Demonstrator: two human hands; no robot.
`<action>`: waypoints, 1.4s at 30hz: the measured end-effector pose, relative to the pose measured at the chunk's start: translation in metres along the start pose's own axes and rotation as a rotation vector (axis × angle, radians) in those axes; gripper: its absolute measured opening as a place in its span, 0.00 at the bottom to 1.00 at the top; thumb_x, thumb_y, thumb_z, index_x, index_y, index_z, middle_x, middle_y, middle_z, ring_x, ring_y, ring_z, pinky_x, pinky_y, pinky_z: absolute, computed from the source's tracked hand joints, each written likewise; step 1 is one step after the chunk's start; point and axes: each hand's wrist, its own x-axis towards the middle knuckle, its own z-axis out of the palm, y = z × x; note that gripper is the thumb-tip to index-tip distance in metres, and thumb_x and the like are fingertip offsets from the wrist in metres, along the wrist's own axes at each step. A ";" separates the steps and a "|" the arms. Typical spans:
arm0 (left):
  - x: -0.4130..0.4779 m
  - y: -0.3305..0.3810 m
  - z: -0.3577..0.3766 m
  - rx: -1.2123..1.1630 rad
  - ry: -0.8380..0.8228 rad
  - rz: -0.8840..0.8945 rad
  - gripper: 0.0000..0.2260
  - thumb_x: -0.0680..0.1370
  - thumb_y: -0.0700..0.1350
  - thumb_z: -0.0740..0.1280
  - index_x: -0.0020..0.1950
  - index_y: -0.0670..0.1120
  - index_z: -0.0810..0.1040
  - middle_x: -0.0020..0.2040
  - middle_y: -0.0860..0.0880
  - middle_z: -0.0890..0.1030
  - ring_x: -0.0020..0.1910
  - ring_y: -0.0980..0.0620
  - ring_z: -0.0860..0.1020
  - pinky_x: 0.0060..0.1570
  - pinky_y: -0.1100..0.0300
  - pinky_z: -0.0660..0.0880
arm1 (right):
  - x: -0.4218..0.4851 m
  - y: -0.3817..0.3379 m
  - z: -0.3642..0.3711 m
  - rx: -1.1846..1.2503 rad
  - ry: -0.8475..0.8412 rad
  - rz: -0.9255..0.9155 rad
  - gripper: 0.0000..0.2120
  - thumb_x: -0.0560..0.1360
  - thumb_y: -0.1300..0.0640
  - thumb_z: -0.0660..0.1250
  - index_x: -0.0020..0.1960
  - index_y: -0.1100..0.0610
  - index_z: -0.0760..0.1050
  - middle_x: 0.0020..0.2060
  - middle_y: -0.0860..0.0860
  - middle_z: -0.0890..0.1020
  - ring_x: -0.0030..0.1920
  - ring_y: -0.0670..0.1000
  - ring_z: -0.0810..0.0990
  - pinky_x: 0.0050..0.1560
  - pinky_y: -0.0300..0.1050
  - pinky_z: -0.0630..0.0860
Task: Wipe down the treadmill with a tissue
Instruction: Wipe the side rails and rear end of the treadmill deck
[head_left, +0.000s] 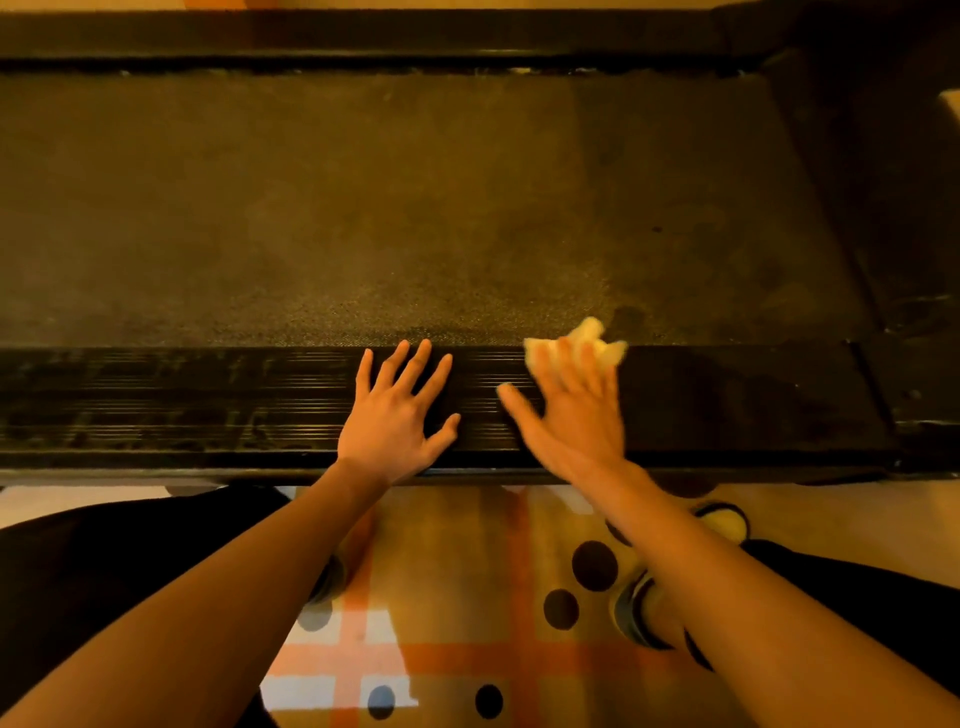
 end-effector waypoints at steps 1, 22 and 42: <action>0.000 0.000 -0.001 -0.001 0.000 -0.004 0.34 0.81 0.66 0.52 0.83 0.50 0.62 0.82 0.43 0.62 0.82 0.39 0.58 0.78 0.32 0.52 | 0.001 -0.011 0.002 -0.016 -0.035 -0.049 0.51 0.70 0.22 0.25 0.85 0.45 0.50 0.84 0.51 0.49 0.84 0.56 0.39 0.82 0.61 0.39; 0.000 -0.002 0.002 -0.006 0.016 0.004 0.33 0.82 0.67 0.51 0.83 0.51 0.62 0.82 0.44 0.62 0.82 0.39 0.58 0.78 0.32 0.52 | -0.022 0.011 0.010 -0.135 0.004 -0.166 0.48 0.75 0.23 0.28 0.85 0.52 0.44 0.84 0.50 0.46 0.83 0.51 0.37 0.83 0.58 0.43; 0.000 -0.002 0.007 0.004 0.043 0.033 0.33 0.82 0.65 0.52 0.82 0.49 0.64 0.82 0.43 0.63 0.81 0.37 0.60 0.77 0.30 0.53 | -0.016 0.083 -0.014 -0.133 0.017 0.038 0.51 0.72 0.21 0.30 0.85 0.52 0.40 0.84 0.51 0.42 0.83 0.51 0.36 0.82 0.56 0.38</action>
